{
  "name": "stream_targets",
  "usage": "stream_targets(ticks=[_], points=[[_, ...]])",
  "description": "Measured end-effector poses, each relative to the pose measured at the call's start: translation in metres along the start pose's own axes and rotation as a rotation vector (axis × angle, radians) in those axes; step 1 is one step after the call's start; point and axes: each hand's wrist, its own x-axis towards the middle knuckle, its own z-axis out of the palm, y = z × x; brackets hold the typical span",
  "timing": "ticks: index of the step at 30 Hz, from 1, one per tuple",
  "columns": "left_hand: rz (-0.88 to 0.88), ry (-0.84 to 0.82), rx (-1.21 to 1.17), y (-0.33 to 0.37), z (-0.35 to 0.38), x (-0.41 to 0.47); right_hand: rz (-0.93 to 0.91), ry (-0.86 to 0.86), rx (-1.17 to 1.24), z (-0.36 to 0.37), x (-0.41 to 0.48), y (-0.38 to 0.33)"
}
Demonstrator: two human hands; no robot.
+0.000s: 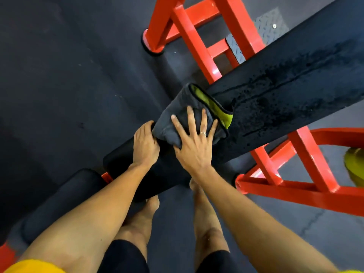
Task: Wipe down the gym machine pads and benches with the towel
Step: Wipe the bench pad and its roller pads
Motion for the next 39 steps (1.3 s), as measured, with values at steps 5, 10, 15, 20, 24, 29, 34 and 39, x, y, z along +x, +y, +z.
stream_targets(ticks=[5, 10, 15, 20, 24, 29, 34, 39], points=[[0.011, -0.001, 0.060, 0.005, -0.003, -0.002, 0.152, 0.016, 0.043, 0.012, -0.075, 0.013], [0.083, -0.029, 0.065, 0.017, 0.002, 0.006, 0.474, 0.124, 0.113, -0.002, -0.059, 0.032], [0.125, -0.003, 0.035, 0.035, 0.010, 0.010, 0.489, 0.096, 0.173, 0.007, -0.050, -0.008], [0.138, -0.012, 0.052, 0.035, 0.009, 0.008, 0.426, 0.053, 0.199, 0.027, -0.108, 0.001], [0.200, -0.012, 0.102, 0.039, 0.013, 0.003, 0.729, 0.180, 0.381, 0.011, -0.089, 0.004], [0.215, 0.000, 0.097, 0.048, 0.026, 0.000, 1.012, 0.352, 0.577, 0.015, -0.054, -0.032], [0.266, 0.008, 0.104, 0.052, 0.028, 0.004, 1.180, 0.288, 0.987, 0.034, -0.107, -0.070], [0.283, 0.010, 0.102, 0.064, 0.030, 0.006, 1.317, 0.441, 1.149, 0.003, -0.076, -0.020]])
